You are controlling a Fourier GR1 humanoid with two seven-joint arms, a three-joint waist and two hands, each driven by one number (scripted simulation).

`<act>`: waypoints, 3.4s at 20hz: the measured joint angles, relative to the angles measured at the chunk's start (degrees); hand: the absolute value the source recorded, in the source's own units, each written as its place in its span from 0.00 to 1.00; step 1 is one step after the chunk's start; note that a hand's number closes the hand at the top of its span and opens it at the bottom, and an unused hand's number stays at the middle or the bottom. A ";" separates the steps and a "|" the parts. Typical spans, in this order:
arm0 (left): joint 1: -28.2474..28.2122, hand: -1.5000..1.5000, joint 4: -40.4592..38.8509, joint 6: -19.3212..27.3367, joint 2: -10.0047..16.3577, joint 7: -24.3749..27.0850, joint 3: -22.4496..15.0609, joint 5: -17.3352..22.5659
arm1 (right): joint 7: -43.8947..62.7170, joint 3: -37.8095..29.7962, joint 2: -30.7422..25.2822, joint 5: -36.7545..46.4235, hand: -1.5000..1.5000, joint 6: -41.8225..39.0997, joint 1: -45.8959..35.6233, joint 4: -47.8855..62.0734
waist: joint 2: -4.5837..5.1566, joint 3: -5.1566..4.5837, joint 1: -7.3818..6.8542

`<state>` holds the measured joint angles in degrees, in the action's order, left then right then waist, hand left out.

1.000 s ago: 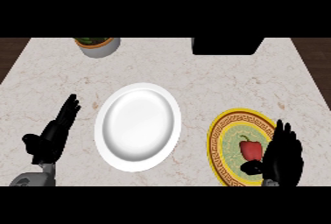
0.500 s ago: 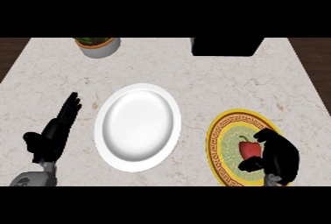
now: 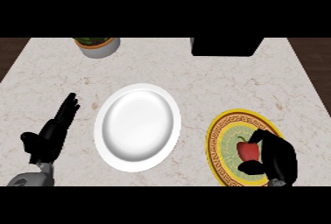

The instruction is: Pick the bell pepper from the plate and place it in the plate

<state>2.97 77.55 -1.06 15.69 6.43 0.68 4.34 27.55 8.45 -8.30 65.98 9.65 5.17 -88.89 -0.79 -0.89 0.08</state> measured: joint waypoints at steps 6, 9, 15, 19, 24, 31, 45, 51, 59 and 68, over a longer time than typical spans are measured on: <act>-0.32 0.50 0.24 0.35 -0.65 0.20 0.15 -0.35 | -13.22 3.58 -4.83 -5.85 1.00 -1.68 4.94 -6.33 | 0.27 0.42 0.19; -0.10 0.50 0.66 0.48 -0.85 -0.25 0.33 -0.58 | -16.33 4.73 -7.07 -8.04 1.00 -3.32 9.73 -13.81 | 0.44 0.65 0.39; -0.66 0.50 0.11 -0.45 -0.92 0.59 1.13 -0.66 | -17.14 7.14 -9.08 -7.74 1.00 -5.24 16.79 -29.35 | 0.59 0.82 0.45; 0.05 0.50 -0.54 -0.76 -0.64 0.69 1.85 -0.75 | -16.25 9.13 -7.65 -5.77 1.00 -4.37 16.99 -36.50 | 0.63 0.84 0.38; -0.81 0.50 -0.53 -1.69 -1.02 1.32 1.94 -0.84 | -11.65 11.32 -5.01 -2.90 1.00 -8.42 11.12 -42.83 | 0.71 0.85 -0.01; -0.25 0.50 0.30 -1.57 -2.03 0.10 1.90 -2.03 | -4.10 18.10 2.00 2.18 1.00 -15.35 -0.09 -41.75 | 0.75 0.86 -0.24; 1.64 0.50 -1.80 -2.72 -1.97 0.76 3.56 -2.71 | 12.23 28.66 8.08 -5.87 1.00 -6.46 -29.08 -12.16 | 0.89 0.87 -0.91; 0.87 0.50 0.28 -3.35 -2.36 -0.43 3.16 -2.87 | 15.34 33.45 8.24 -12.02 1.00 5.16 -38.59 3.69 | 0.93 0.88 -1.37; 2.52 0.50 -1.27 -3.91 -2.88 -0.25 2.88 -3.30 | 23.01 38.34 8.21 -22.38 0.00 22.33 -49.16 17.91 | 1.16 0.87 -2.35; 3.28 0.50 -1.54 -3.50 -3.17 -0.40 3.15 -3.77 | 20.53 39.95 8.08 -33.78 0.00 36.10 -52.88 25.54 | 1.27 0.90 -2.62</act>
<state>6.26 76.01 -4.56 12.52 6.03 3.83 0.58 48.07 48.40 -0.22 32.20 45.75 -47.71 -63.35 0.48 0.01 -2.54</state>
